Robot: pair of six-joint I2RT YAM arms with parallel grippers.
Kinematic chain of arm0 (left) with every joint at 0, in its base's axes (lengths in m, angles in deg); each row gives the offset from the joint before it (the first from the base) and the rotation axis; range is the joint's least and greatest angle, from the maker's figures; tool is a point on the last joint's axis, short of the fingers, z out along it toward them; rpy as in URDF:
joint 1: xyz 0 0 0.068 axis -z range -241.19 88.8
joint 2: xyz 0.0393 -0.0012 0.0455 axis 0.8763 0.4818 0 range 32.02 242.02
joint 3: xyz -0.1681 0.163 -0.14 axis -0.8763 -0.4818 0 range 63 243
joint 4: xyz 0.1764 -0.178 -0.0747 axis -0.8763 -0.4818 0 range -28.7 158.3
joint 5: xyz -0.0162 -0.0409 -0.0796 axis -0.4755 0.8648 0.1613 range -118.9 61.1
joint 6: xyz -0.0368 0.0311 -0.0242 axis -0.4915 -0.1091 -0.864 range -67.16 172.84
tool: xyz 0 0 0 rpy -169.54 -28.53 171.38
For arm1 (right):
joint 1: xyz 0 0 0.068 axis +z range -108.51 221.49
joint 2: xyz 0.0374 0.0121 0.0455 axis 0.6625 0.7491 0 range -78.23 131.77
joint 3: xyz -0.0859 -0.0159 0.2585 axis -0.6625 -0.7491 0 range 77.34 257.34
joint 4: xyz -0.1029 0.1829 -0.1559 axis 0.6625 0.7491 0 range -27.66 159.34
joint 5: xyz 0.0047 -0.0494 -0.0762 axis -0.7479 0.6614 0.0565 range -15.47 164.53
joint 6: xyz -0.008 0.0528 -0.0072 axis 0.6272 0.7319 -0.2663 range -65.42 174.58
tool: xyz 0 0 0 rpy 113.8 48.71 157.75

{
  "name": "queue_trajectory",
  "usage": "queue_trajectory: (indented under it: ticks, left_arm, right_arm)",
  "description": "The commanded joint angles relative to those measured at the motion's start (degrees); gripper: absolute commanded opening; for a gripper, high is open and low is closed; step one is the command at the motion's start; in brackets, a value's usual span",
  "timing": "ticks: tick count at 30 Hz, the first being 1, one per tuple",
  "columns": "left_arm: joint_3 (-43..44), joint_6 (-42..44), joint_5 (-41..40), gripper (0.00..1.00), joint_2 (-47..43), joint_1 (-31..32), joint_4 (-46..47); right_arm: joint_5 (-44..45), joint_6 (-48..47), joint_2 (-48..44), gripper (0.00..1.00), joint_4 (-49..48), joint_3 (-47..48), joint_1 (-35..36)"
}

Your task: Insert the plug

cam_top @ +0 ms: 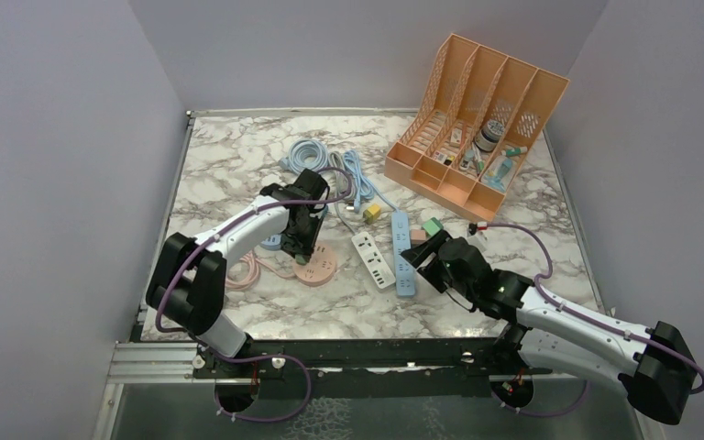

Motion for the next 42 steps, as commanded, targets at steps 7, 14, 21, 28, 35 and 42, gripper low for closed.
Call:
queue_trajectory:
  ticks: [7, 14, 21, 28, 35, 42]
  left_arm:
    - [-11.19, -7.4, -0.74, 0.0, 4.67, 0.87, 10.62]
    - [-14.41, -8.81, -0.77, 0.0, 5.22, 0.83, 13.78]
    - [-8.08, -6.91, -0.17, 0.29, 1.29, 0.86, 11.67]
    - [0.53, -3.99, -0.47, 0.63, -9.85, 0.84, 10.37]
    - [-0.46, -1.9, -3.14, 0.67, -19.16, 0.69, 14.06]
    - [-11.59, -2.7, 3.3, 0.67, -33.44, 0.76, 27.62]
  right_arm:
    - [4.38, -2.11, 1.55, 0.66, 2.78, 3.32, -0.25]
    - [4.22, -3.17, 3.09, 0.66, 1.69, 4.0, -0.27]
    - [4.56, -5.36, 4.3, 0.66, 3.47, 5.78, -0.27]
    - [7.76, -10.43, 3.01, 0.67, 9.44, 9.18, -0.27]
    - [9.91, -19.5, 2.8, 0.67, 15.09, 14.33, -0.27]
    - [8.07, -32.66, 7.39, 0.68, 14.9, 18.73, -0.28]
